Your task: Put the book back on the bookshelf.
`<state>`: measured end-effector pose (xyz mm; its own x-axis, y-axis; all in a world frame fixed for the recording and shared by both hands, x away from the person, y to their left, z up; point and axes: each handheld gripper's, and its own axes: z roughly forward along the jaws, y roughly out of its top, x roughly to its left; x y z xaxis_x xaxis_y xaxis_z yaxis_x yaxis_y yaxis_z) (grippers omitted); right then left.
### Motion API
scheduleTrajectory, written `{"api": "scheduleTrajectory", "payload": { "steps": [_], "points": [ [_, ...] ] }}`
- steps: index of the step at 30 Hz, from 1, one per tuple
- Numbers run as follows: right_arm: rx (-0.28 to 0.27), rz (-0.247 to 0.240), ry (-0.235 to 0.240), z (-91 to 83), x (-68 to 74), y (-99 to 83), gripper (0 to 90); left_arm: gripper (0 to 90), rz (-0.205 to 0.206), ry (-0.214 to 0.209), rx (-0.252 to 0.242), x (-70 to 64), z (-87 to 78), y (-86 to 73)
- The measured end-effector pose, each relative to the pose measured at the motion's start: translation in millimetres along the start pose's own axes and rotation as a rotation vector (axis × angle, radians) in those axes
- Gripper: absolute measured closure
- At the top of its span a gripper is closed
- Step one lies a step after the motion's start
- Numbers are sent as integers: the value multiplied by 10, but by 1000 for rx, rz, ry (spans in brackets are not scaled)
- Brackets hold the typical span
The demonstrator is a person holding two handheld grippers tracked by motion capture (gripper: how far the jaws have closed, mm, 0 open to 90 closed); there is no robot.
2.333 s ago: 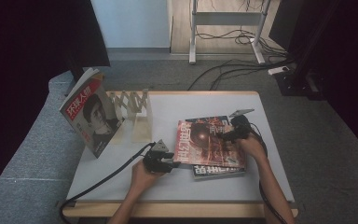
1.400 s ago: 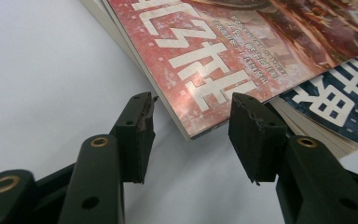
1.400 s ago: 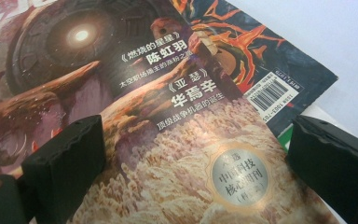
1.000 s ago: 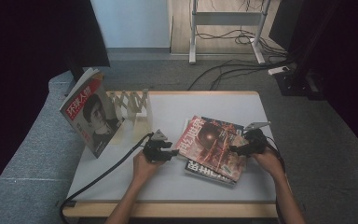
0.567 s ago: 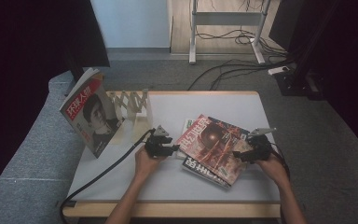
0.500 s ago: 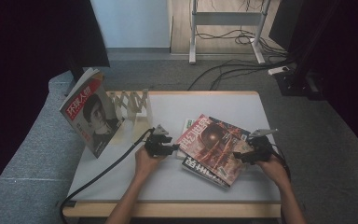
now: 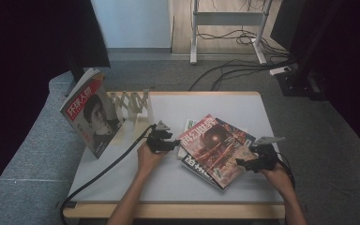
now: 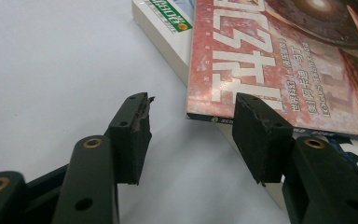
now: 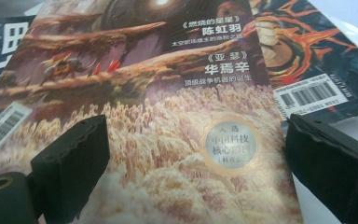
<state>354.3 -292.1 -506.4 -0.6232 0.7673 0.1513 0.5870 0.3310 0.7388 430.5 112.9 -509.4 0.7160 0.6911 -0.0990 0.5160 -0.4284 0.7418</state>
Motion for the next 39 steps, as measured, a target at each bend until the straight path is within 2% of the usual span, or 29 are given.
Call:
{"api": "scheduleTrajectory", "payload": {
  "steps": [5, 10, 14, 18, 26, 31, 37, 39],
  "points": [
    [0, -11, 6, -20, 94, -35, 69, 465, -15, 16, -5, 56, 17, 11],
    [6, -23, -9, -34, 181, -70, 68, 464, -25, 24, -13, 77, 20, 16],
    [10, -21, -10, -48, 196, -96, 69, 394, -30, 18, -24, 77, -15, 32],
    [10, -23, -3, -66, 186, -77, 72, 335, -7, 14, -38, 18, -99, 54],
    [-12, -52, -15, -73, 184, 76, 73, 282, 48, -45, -16, -195, -198, 27],
    [-4, -58, -9, 28, 153, 154, 74, 212, 64, -65, -22, -334, -194, -10],
    [6, -45, -13, 184, 90, 204, 67, 139, 54, -68, -37, -386, -185, -15],
    [7, -36, -11, 228, 63, 206, 66, 119, 68, -61, -13, -404, -153, -3]
  ]
}}
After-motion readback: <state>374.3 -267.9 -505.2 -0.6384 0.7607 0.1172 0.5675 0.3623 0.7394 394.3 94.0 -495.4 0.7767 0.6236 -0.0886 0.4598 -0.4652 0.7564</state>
